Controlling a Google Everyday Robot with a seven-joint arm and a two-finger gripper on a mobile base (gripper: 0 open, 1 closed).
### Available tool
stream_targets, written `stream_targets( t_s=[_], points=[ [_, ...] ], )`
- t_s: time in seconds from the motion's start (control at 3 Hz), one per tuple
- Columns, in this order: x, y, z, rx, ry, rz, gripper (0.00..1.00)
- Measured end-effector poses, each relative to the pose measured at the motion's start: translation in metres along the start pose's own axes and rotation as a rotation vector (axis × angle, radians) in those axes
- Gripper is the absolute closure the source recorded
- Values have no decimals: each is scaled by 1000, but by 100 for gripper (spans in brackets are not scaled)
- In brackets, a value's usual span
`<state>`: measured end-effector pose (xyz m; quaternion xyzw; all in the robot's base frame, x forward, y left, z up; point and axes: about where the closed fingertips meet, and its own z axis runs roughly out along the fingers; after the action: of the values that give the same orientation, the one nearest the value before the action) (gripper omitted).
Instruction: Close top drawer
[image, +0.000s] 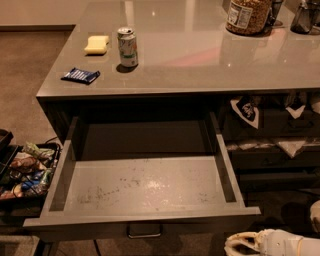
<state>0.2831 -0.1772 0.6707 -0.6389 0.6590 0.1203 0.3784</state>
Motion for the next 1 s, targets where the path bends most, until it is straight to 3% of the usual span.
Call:
stream_targets(
  t_s=[0.67,1.0],
  points=[
    [-16,-22,29,64,21,-97,100],
    [-22,-47,42,103,21,-111,100]
  ],
)
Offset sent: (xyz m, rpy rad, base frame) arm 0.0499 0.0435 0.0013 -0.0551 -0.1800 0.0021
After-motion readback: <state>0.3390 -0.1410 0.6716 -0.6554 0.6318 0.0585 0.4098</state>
